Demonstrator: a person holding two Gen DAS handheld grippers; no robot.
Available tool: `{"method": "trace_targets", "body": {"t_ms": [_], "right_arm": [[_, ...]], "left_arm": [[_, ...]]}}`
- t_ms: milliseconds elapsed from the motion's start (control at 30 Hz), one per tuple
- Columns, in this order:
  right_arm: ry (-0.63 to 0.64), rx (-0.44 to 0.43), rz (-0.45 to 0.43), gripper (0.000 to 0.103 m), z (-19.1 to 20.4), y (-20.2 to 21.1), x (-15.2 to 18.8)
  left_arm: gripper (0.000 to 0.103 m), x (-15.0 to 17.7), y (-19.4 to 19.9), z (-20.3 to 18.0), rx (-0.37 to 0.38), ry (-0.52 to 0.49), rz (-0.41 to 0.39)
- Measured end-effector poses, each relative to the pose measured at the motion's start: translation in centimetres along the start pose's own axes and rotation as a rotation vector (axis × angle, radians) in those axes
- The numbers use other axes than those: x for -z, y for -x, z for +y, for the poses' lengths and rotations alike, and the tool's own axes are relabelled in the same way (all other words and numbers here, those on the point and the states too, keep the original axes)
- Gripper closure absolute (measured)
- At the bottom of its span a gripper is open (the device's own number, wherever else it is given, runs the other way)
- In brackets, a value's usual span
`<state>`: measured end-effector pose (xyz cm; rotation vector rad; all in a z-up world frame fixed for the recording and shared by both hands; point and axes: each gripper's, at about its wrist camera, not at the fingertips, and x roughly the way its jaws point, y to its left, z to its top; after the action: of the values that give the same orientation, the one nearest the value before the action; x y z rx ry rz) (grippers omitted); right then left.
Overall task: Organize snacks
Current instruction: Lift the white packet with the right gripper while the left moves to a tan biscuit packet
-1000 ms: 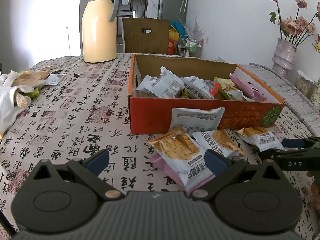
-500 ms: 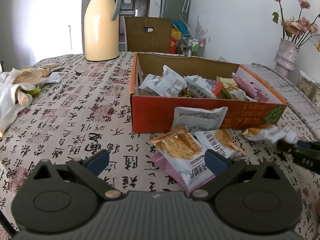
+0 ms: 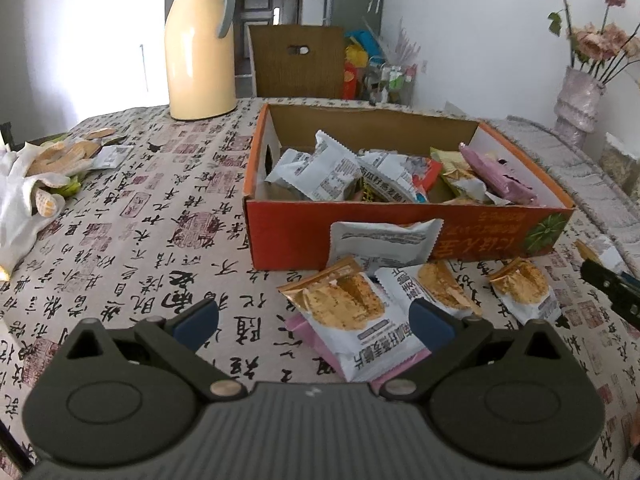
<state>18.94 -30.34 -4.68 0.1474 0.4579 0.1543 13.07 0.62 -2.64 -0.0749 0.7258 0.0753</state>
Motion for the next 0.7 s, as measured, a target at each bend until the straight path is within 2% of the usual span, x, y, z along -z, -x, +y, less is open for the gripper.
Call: {"method": "trace_targets", "body": {"t_ms": [333,400,433,500,567,700], "right_arm": [[-0.055,-0.032,-0.007,0.068,-0.9,0.2,0.1],[-0.063,-0.038,-0.006,0.068,-1.0,0.2,0.2],[-0.067,-0.04,-0.007,0.068,-1.0,0.2,0.2],[-0.074,-0.046,-0.01,0.068,-1.2,0.2,0.2],[-0.08,-0.05,-0.013,0.068,-1.2,0.3,0.2],[-0.09,-0.06,-0.014,0.068,-1.4,0.3,0.2]], "left_arm": [[0.001,-0.9,-2.2,-2.7,-0.099,-0.008,0.067],[0.007,-0.9,-2.7,-3.2,-0.117,-0.018,0.081],[0.014,-0.8,-2.9,-3.5,-0.123,-0.021,0.09],[0.018,-0.7,-3.1,-3.7,-0.121,-0.024,0.095],[0.028,-0.6,-2.9,-4.0,-0.114,-0.036,0.087],[0.04,-0.4,-2.6,-4.5,-0.093,-0.056,0.077]]}}
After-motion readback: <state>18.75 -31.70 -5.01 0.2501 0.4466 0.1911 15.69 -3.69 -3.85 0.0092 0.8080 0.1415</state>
